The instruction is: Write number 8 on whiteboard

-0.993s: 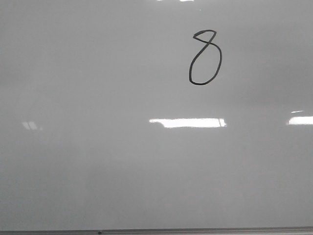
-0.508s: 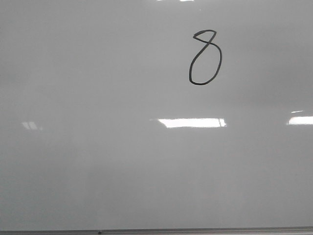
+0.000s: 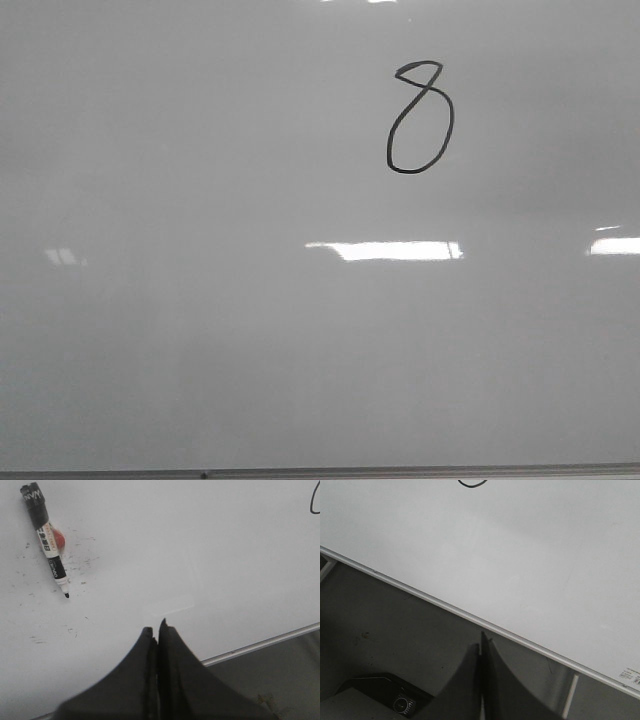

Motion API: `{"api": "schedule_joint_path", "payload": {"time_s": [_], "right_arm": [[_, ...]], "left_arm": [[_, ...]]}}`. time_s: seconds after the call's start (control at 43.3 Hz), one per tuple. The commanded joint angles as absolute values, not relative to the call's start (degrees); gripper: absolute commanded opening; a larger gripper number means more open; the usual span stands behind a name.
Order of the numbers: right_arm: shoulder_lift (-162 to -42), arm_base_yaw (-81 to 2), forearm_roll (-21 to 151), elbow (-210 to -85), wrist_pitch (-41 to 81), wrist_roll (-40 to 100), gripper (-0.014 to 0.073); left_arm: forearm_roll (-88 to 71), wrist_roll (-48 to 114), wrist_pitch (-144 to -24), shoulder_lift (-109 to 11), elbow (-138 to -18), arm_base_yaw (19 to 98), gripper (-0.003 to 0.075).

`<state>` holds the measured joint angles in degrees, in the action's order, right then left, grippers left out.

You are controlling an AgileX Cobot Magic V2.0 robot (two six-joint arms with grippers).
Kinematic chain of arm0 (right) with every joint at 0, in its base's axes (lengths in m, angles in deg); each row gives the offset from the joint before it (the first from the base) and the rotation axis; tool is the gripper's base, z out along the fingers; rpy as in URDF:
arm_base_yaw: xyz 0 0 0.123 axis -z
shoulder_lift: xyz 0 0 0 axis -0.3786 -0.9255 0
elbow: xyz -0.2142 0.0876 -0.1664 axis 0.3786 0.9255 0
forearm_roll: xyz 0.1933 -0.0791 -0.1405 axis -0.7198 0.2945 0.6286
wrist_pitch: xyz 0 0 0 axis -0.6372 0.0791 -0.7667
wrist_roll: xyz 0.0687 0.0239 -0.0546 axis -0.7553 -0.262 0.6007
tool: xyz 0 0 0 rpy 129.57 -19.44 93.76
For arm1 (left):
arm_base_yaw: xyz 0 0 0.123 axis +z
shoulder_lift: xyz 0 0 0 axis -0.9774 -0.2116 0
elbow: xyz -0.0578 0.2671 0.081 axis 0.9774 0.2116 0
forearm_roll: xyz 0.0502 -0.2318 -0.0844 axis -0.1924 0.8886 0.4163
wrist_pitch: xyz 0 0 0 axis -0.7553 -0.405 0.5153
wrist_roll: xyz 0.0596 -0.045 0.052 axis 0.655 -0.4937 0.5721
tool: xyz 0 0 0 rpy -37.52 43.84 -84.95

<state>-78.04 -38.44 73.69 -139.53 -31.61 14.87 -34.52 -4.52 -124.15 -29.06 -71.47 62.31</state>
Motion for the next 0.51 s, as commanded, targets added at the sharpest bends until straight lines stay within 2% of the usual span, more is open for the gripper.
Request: {"api": "schedule_joint_path", "payload": {"time_s": [0.0,0.139,0.277,0.485], "right_arm": [[-78.24,-38.05,73.79,-140.85,-28.66,14.94,-0.0108],[-78.24,-38.05,73.79,-140.85,-28.66,14.94,-0.0108],[-78.24,-38.05,73.79,-140.85,-28.66,14.94,-0.0108],[-78.24,-38.05,73.79,-140.85,-28.66,14.94,-0.0108]], "left_arm": [[-36.19,-2.96,-116.42,-26.48,-71.48,64.26,-0.0021],[-36.09,-2.96,-105.29,-19.62,-63.89,68.92,-0.002],[-34.52,-2.96,-92.01,-10.64,-51.47,72.62,-0.002],[-33.64,-2.96,-80.78,3.27,-35.28,76.0,-0.0021]]}}
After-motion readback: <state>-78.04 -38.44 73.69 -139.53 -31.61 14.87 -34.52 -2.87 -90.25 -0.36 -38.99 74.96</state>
